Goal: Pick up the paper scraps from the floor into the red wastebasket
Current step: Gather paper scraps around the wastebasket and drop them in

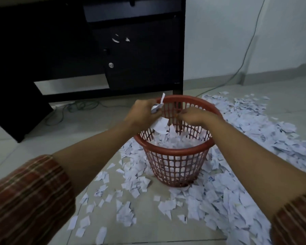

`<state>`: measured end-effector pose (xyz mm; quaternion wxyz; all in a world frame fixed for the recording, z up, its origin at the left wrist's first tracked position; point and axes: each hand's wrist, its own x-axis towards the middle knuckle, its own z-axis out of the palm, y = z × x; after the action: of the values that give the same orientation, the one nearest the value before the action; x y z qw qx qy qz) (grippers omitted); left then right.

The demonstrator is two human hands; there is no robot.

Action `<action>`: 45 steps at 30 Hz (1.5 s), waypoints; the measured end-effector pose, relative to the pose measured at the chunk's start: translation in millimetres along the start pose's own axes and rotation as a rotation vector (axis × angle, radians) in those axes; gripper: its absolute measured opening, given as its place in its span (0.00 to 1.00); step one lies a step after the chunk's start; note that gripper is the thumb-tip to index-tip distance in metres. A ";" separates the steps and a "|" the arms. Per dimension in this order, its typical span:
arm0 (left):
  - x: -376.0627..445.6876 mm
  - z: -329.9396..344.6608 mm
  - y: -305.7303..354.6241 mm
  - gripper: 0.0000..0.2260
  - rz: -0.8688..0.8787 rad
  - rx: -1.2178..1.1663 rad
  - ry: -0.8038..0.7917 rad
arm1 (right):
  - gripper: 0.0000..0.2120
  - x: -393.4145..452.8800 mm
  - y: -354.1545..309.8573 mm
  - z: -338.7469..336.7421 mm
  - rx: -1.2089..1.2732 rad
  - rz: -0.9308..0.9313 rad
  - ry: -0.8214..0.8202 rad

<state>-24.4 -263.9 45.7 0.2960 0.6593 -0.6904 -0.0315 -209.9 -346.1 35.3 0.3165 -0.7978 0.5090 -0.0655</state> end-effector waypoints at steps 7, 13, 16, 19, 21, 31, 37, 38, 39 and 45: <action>0.1 38.8 3.4 0.19 -0.228 -0.055 -0.146 | 0.10 -2.5 15.8 -0.1 0.170 -0.027 0.052; -8.8 37.3 6.3 0.23 -0.135 -0.100 -0.330 | 0.08 -0.4 13.0 6.5 0.076 -0.158 0.221; -6.9 27.3 9.7 0.17 -0.065 -0.070 -0.315 | 0.08 -4.8 4.6 4.9 0.080 -0.200 0.314; -4.9 15.9 7.4 0.07 0.030 -0.035 -0.222 | 0.08 -9.7 -10.1 6.5 0.044 -0.253 0.382; -5.4 6.7 4.2 0.07 0.054 -0.036 -0.149 | 0.08 -13.7 -23.7 9.6 0.012 -0.285 0.395; -20.4 -50.5 -54.9 0.14 0.234 0.035 -0.076 | 0.09 -5.9 -111.2 60.3 0.025 -0.391 0.574; -41.6 -59.1 -140.1 0.09 0.314 -0.067 -0.032 | 0.04 -6.0 -157.2 129.2 0.204 -0.476 0.619; -46.3 -55.1 -157.4 0.09 0.277 -0.111 -0.013 | 0.05 -5.7 -162.5 143.3 0.172 -0.505 0.601; -51.1 -50.6 -170.8 0.09 0.236 -0.144 -0.019 | 0.05 -5.6 -165.2 155.8 0.137 -0.533 0.587; -83.3 -13.4 -233.0 0.10 0.109 -0.266 -0.104 | 0.08 2.9 -147.0 242.3 0.092 -0.432 0.431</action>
<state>185.6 -211.9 -75.0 0.3459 0.5731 -0.7294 -0.1408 8.2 -200.9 -73.0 0.2157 -0.8401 0.3795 -0.3221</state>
